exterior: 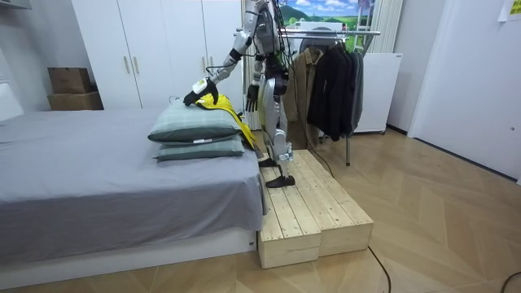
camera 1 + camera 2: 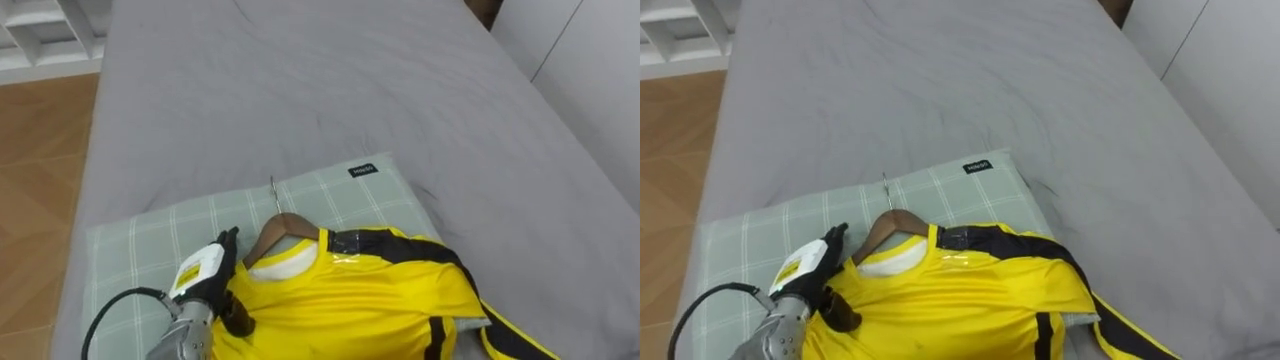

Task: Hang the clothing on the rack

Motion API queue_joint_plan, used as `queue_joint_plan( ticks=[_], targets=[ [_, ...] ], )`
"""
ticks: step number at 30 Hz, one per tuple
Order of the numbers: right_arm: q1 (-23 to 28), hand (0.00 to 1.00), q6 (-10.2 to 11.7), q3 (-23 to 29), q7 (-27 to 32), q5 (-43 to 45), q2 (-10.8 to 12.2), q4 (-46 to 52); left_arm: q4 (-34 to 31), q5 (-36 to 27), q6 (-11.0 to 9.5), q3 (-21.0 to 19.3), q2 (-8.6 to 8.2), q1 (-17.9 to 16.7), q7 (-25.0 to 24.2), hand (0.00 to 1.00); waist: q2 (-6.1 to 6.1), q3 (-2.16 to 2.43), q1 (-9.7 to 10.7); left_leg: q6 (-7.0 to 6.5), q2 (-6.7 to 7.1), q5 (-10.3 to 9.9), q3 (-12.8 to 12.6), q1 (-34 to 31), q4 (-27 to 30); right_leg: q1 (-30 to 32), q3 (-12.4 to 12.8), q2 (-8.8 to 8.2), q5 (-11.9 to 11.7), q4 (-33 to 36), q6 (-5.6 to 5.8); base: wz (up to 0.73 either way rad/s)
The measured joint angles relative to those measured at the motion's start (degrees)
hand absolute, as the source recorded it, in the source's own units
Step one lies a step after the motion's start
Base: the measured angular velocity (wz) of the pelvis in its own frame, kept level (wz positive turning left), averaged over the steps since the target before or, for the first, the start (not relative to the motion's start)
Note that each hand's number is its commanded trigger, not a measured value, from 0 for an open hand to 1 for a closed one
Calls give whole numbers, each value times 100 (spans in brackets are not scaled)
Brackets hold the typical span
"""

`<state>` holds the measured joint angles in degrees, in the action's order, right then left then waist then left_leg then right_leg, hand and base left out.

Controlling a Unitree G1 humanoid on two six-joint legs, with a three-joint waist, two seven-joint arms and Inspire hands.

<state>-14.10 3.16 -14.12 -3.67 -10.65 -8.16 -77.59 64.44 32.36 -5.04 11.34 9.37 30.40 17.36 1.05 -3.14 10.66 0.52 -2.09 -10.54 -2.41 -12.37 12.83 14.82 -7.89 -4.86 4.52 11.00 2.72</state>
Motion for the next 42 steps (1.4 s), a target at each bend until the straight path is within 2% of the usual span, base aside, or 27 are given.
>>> queue_joint_plan(
  ticks=[3, 6, 14, 19, 23, 34, 35, 36, 42],
  targets=[
    [-60, 0, 0, -49, 16, 29, 1, -4, 141, -332, -3, -1, 78, 131, 1, 0, -9, -8, 3, 0, -3, 1, 5, -118, 20, 142, 3, 0, 0, 67, 0, 0],
    [-82, 0, 8, -49, 122, 143, 0, -8, 206, -596, -19, -1, 80, 163, 1, 0, -11, -10, 15, 0, -6, 1, 6, -200, 61, 198, 3, 0, 0, 74, 0, 0],
    [-155, 0, 0, -95, 225, 205, 1, -4, 225, -747, -33, 0, 85, 245, 0, 0, -38, -28, 4, 2, -6, 2, 13, -355, 83, 345, -1, 0, -10, 87, -15, 0],
    [-213, 0, -6, -108, 238, 211, 2, -4, 231, -819, -34, 0, 85, 273, -4, 0, -81, -56, 2, 3, -6, 3, 15, -373, 92, 347, -6, 1, -10, 84, -14, 0],
    [-274, 0, -8, -262, 250, 200, 5, -1, 256, -938, -48, 8, 84, 294, -21, 0, -82, -56, -2, 3, -6, 3, 20, -383, 101, 351, -11, 0, -10, 85, -14, 0],
    [-337, 0, -27, -257, 218, 187, 35, 7, 263, -908, -51, 15, 80, 293, -36, 1, -88, -60, -7, 3, -7, 3, 19, -375, 97, 351, -14, -1, -10, 94, -15, 0],
    [-339, 0, -30, -257, 219, 187, 43, 8, 263, -905, -51, 15, 79, 293, -35, 32, -91, -62, -7, 3, -7, 3, 19, -376, 97, 352, -15, -1, -10, 94, -15, 0],
    [-342, 0, -34, -257, 219, 188, 63, 8, 263, -905, -50, 16, 78, 293, -35, 100, -94, -63, -7, 3, -7, 3, 18, -379, 97, 356, -15, -1, -10, 95, -14, 0],
    [-336, 0, -80, -261, 161, 191, 117, -5, 299, -905, -34, 13, 106, 293, 37, 100, -96, -64, -14, 3, -8, 4, 18, -367, 95, 358, -15, -2, -10, 110, -14, 0]
  ],
)
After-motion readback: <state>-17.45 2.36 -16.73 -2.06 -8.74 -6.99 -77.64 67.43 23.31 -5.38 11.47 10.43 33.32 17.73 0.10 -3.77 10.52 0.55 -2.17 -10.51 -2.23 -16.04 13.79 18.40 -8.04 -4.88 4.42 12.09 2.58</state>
